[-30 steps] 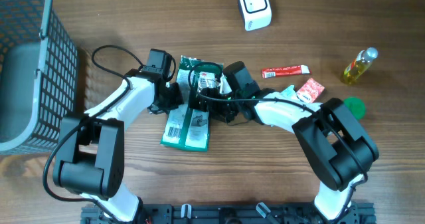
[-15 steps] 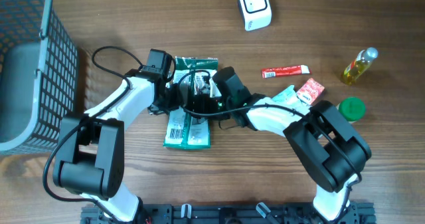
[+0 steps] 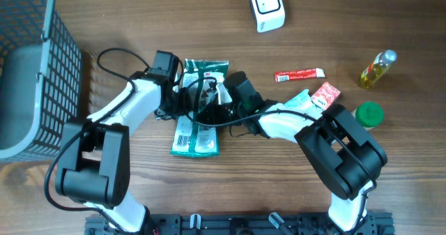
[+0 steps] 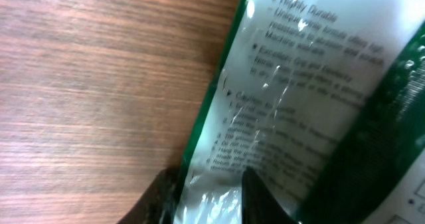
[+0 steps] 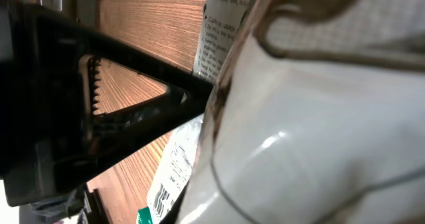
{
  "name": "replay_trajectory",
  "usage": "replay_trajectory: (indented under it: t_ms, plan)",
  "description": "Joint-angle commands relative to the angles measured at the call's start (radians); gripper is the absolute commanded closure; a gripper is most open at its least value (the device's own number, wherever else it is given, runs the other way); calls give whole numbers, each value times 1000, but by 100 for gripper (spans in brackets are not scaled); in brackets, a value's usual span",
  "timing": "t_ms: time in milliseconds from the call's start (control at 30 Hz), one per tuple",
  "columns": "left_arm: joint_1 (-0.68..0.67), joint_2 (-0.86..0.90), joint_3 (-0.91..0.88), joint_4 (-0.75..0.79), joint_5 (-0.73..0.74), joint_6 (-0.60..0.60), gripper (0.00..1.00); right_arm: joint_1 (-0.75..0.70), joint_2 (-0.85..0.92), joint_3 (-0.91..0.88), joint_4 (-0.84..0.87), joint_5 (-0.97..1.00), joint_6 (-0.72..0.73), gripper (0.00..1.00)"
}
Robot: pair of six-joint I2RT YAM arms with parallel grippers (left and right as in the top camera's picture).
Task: Scan the item barcode
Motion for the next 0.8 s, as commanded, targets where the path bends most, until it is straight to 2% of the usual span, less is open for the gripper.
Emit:
replay_trajectory:
  t_ms: [0, 33, 100, 167, 200, 233, 333, 433, 533, 567, 633, 700, 767]
  plan:
    - [63, -82, 124, -26, 5, 105, 70, 7, 23, -10, 8, -24, -33, 96]
    - [96, -114, 156, -25, 5, 117, 64, 6, 23, -10, 8, -24, -33, 95]
    - [155, -152, 183, -10, 5, 126, 58, 0, 23, -10, 8, -24, -34, 96]
    - [212, -166, 183, 26, 5, 132, 45, -8, 22, -10, 7, -24, -46, 96]
    - [235, -164, 183, 32, 3, 180, 36, -8, 15, -8, 5, -24, -99, 96]
    - [252, -163, 183, 31, 1, 204, 0, -8, -2, -8, -2, -19, -126, 96]
    - [266, -163, 183, 31, 2, 203, 0, -30, -85, 5, -89, -12, -219, 96]
    - [266, -163, 183, 31, 1, 203, 0, -71, -201, 60, -294, -12, -364, 96]
    - [266, -163, 183, 31, 2, 203, 0, -122, -312, 215, -624, -11, -581, 96]
    - [266, -163, 183, 31, 1, 203, 0, -137, -328, 320, -812, 3, -742, 96]
    - [266, -163, 183, 31, 1, 203, 0, -139, -330, 488, -1060, 145, -907, 96]
    - [266, -163, 183, 31, 1, 204, 0, -137, -330, 682, -1242, 337, -1005, 96]
    - [266, -163, 183, 31, 1, 203, 0, -137, -330, 797, -1273, 462, -1073, 96]
